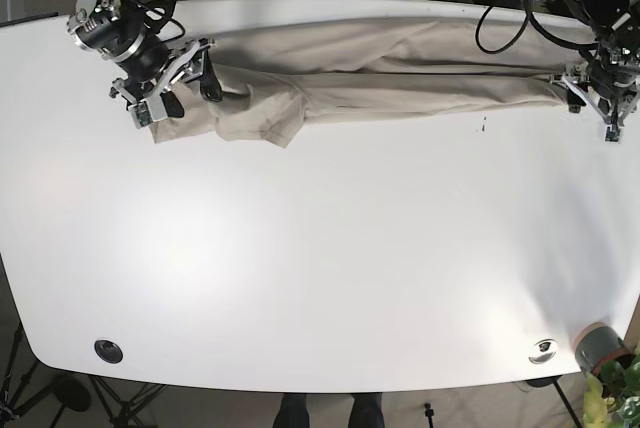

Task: Fold the T-shirt properly
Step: 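Lay the folded strip down and regrasp its ends with both grippers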

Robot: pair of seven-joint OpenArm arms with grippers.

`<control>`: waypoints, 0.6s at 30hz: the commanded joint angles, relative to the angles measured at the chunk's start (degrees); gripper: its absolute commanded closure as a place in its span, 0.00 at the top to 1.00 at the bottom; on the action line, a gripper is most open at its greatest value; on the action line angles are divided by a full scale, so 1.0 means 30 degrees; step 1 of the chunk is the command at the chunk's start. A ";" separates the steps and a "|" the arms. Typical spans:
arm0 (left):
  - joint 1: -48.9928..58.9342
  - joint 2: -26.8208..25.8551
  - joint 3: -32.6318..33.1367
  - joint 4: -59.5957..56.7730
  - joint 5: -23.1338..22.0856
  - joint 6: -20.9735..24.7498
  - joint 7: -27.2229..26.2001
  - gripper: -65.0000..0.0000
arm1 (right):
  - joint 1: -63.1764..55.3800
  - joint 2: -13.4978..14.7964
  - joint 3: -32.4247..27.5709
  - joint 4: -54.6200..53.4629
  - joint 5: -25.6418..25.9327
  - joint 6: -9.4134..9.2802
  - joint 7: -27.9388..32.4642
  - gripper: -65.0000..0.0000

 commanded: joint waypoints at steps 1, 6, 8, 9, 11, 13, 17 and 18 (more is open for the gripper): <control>0.0247 -0.0435 -0.0101 0.1585 -0.1872 0.0039 -0.0369 0.49 | 0.0163 0.0964 0.0123 0.0325 0.1717 -0.0011 0.0415 0.61; 0.0716 -0.0464 0.0046 0.2259 -0.4216 0.0039 0.0012 0.48 | 0.0983 0.1491 0.0035 -0.0027 0.2801 -0.0040 0.0034 0.62; 0.0305 -0.0406 0.0075 0.2171 -0.4099 0.0039 0.0540 0.48 | 0.1716 0.1462 0.0035 -0.0437 0.2772 -0.0069 -0.0610 0.62; 0.0129 -0.0347 0.0075 0.2054 -0.3923 0.0039 0.0833 0.48 | 0.1892 0.1462 0.0035 -0.0701 0.2772 -0.0069 -0.0874 0.62; -0.0251 -0.0318 0.0075 0.1644 -0.3337 0.0039 0.1477 0.48 | 0.2449 0.1462 0.0035 -0.1404 0.2772 -0.0069 -0.1401 0.62; -0.0427 -0.0318 0.0075 0.1028 -0.2810 0.0039 0.1770 0.48 | 0.2771 0.1433 0.0035 -0.2020 0.2772 -0.0069 -0.1577 0.62; -0.0427 -0.0377 0.0046 -0.0115 -0.2107 0.0039 0.1712 0.48 | 0.3181 0.1433 0.0035 -0.3016 0.2919 -0.0069 -0.1607 0.63; -0.0369 -0.0435 0.0046 -0.0437 -0.1931 0.0039 0.1712 0.48 | 0.3240 0.1433 0.0006 -0.3280 0.2919 -0.0069 -0.1607 0.63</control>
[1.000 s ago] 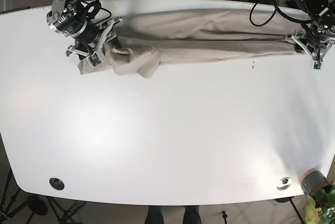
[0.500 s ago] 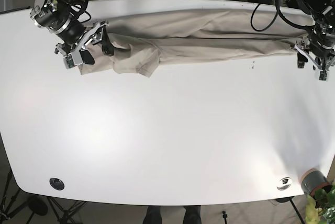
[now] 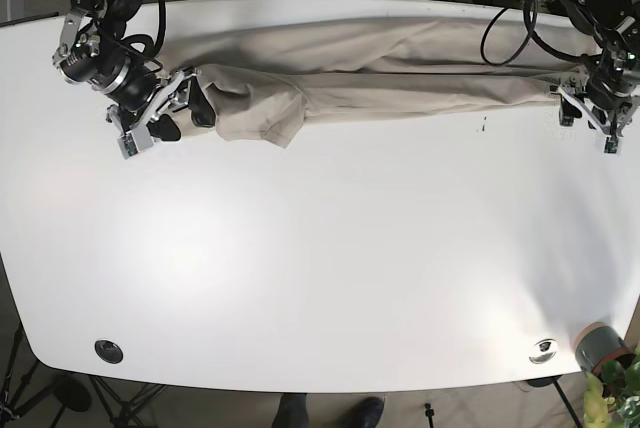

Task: Fold the T-shirt properly
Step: 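Lay the folded strip down and regrasp its ends with both grippers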

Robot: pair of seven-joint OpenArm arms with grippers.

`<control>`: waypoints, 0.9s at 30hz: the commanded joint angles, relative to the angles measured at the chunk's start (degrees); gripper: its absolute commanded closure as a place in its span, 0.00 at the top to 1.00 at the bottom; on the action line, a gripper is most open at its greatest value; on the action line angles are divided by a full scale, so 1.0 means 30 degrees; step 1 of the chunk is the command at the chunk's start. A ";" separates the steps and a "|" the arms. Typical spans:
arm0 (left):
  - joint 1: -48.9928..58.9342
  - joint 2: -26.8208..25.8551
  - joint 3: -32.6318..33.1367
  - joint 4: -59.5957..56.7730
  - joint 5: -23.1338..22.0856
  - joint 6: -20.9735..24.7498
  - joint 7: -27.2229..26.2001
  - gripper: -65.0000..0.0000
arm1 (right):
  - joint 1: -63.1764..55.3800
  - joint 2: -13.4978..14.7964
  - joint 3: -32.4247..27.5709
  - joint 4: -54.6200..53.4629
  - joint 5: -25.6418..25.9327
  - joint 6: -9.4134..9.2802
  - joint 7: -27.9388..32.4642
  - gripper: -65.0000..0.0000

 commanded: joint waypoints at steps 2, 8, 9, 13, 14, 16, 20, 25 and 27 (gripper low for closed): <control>0.0040 -0.0486 -0.0202 -0.0621 0.0402 0.0032 -0.0124 0.48 | 0.0392 0.0129 -0.0375 -0.0484 0.0398 0.0084 0.0361 0.63; 0.0889 -0.1131 -0.0202 -0.1325 0.0695 0.0032 -0.0593 0.48 | 0.0333 0.0129 -0.2221 -0.0865 0.0427 0.0084 0.0361 0.62; 0.1095 -0.1131 -0.0232 -0.1237 0.0724 0.0032 -0.0828 0.48 | 0.0333 0.0099 -0.2514 -0.0865 0.0427 0.0084 0.0361 0.62; 0.1798 -0.1131 -0.0202 -0.1149 0.0724 0.0032 -0.1590 0.48 | 0.0304 -0.0399 -0.3364 -0.0982 0.0251 0.0084 0.0361 0.61; 0.1769 -0.1131 -0.0202 -0.1207 0.0724 0.0032 -0.1590 0.48 | 0.0304 -0.0487 -0.3364 -0.1012 0.0251 0.0084 0.0361 0.61; 0.1769 -0.1131 -0.0144 -0.1149 0.0724 0.0032 -0.1590 0.48 | 0.0304 -0.0663 -0.3393 -0.0895 0.0281 0.0084 0.0361 0.59; 0.1769 -0.1043 -0.0144 -0.1149 0.0724 0.0032 -0.1590 0.48 | 0.0040 -0.0663 -0.4038 -0.0514 0.0544 0.0113 0.0331 0.44; 0.1739 -0.1014 -0.0114 -0.1149 0.0724 0.0032 -0.1590 0.48 | -0.0077 -0.0575 -0.4448 -0.0484 0.0603 0.0113 0.0331 0.23; 0.1739 -0.1014 -0.0114 -0.1266 0.0724 0.0032 -0.1590 0.48 | -0.0253 -0.0575 -0.4448 -0.0455 0.0691 0.0113 0.0331 0.15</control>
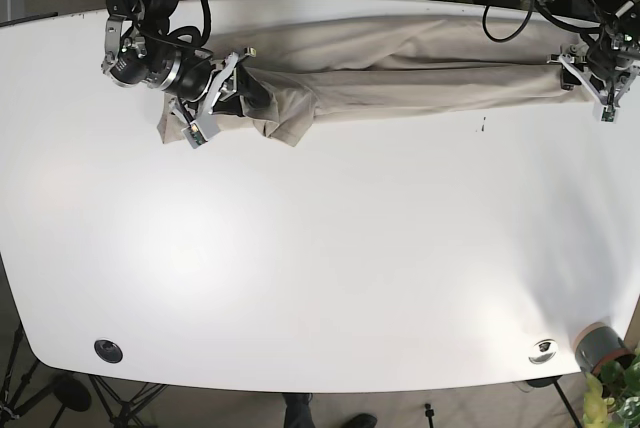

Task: Fold the T-shirt properly
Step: 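Lay the folded strip down and regrasp its ends with both grippers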

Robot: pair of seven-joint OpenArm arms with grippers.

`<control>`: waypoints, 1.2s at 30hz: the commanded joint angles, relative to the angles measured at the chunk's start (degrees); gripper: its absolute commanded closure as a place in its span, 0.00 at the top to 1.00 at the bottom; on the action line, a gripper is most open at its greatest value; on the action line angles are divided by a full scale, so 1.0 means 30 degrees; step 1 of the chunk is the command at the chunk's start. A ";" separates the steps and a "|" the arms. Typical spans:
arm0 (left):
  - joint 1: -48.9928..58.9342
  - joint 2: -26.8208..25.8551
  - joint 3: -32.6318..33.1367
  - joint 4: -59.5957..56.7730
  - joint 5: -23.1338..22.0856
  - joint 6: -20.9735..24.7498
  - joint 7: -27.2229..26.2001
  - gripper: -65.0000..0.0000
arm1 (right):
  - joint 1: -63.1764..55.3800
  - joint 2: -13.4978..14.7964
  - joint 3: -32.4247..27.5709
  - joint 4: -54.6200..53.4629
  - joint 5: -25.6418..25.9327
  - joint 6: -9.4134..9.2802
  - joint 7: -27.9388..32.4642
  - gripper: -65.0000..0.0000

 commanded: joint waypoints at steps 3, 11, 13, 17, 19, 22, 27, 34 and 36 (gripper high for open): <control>-0.0133 -0.0409 -0.0085 0.0176 -0.0150 0.0032 -0.0315 0.48 | -0.0350 0.0176 0.0201 0.0925 0.0538 0.0113 0.0368 0.01; -0.0133 -0.0409 -0.0056 0.0176 -0.0091 0.0032 -0.0344 0.48 | -0.1932 0.0205 0.1842 0.3679 0.0538 0.0186 0.0368 0.00; -0.0133 -0.0409 -0.0056 0.0176 -0.0091 0.0032 -0.0344 0.48 | -0.2255 0.0205 0.2223 0.3767 0.0538 0.0186 0.0368 0.00; -0.0133 -0.0497 -0.0056 0.0176 -0.0121 0.0032 -0.0344 0.48 | -0.2782 0.0205 0.3190 0.3709 0.0450 0.0186 0.0368 0.00; -0.0133 -0.0497 -0.0056 0.0176 -0.0121 0.0032 -0.0344 0.48 | -0.2811 0.0205 0.3747 0.3503 0.0362 0.0186 0.0368 0.00; -0.0133 -0.0497 -0.0056 0.0176 -0.0121 0.0032 -0.0344 0.48 | -0.2753 0.0205 0.4098 0.2771 0.0362 0.0172 0.0368 0.00; -0.0133 -0.0497 -0.0056 0.0176 -0.0121 0.0032 -0.0344 0.48 | -0.2401 0.0674 0.4596 0.1482 0.0333 0.0113 0.0426 0.15; -0.0485 -0.0438 -0.0056 0.0352 -0.0150 0.0032 -0.0315 0.48 | -0.2255 0.1114 0.5915 0.1452 0.0479 0.0113 0.0485 0.47; -0.0719 -0.0409 -0.0144 0.0352 -0.0179 0.0032 -0.0285 0.48 | -0.2342 0.1114 0.5915 0.2390 0.0479 0.0113 0.0426 0.51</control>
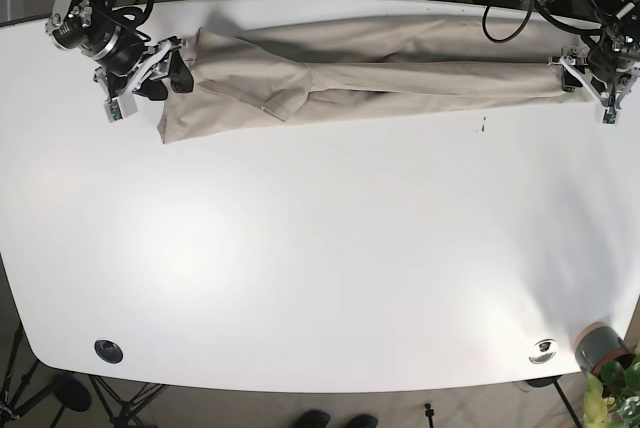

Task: Fold the T-shirt properly
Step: 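Lay the folded strip down and regrasp its ends with both grippers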

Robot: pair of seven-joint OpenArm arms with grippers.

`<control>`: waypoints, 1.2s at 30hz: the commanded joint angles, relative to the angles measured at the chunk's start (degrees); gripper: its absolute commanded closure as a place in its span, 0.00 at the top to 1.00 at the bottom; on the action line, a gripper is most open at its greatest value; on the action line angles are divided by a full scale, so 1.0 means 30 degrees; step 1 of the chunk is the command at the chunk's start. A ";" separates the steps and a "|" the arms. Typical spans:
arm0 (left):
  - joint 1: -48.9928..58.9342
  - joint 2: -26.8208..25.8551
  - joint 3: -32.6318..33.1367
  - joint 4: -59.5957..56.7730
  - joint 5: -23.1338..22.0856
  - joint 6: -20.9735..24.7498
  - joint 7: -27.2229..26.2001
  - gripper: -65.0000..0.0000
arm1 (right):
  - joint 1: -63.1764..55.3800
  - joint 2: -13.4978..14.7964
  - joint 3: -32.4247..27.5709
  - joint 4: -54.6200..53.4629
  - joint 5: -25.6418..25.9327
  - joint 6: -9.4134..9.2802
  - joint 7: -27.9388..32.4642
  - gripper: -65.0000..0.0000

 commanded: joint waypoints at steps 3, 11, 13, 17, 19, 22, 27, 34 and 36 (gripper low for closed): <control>-0.1037 -0.0300 -0.0232 0.0454 -0.0267 0.0032 -0.0293 0.48 | 0.0003 0.0005 -0.0235 0.2433 0.0618 0.0318 0.0244 0.53; -0.1828 0.0491 -0.0788 0.2945 -0.0267 0.0032 -0.0234 0.49 | -0.0319 0.0064 -0.4250 0.2638 0.0442 0.0274 0.0390 0.53; -0.1740 0.0609 -0.0407 0.3971 -0.0267 0.0032 -0.0234 0.49 | -0.0319 0.0035 -0.4924 0.2609 0.0237 0.0244 0.0537 0.53; -0.0656 0.0638 0.0325 0.5201 -0.0179 0.0032 -0.0293 0.48 | -0.0349 0.0035 -0.6448 0.2609 -0.1902 0.0244 0.1768 0.53; 0.0048 0.0609 0.0735 0.5494 -0.0208 0.0032 -0.0322 0.48 | -0.0407 -0.0024 -0.7239 0.2609 -0.3661 0.0244 0.2442 0.53; 0.1015 0.0579 0.1146 0.5641 -0.0208 0.0032 -0.0322 0.48 | -0.0437 -0.0669 -0.7737 0.2316 -0.5858 0.0244 0.3145 0.53; 0.2187 0.0579 0.1380 0.5553 -0.0120 0.0032 -0.0674 0.48 | -0.0378 -0.1196 -0.7766 0.1554 -0.8086 0.0318 0.4346 0.53; 0.3535 -0.0036 0.1497 0.3912 -0.0062 0.0032 -0.2784 0.48 | -0.0026 -0.1196 -0.7737 -0.0907 -0.8789 0.0318 0.6163 0.53; 0.3535 -0.0388 0.1497 0.3033 -0.0091 0.0032 -0.2901 0.48 | 0.0179 -0.1137 -0.7737 -0.1523 -0.8789 0.0318 0.6515 0.53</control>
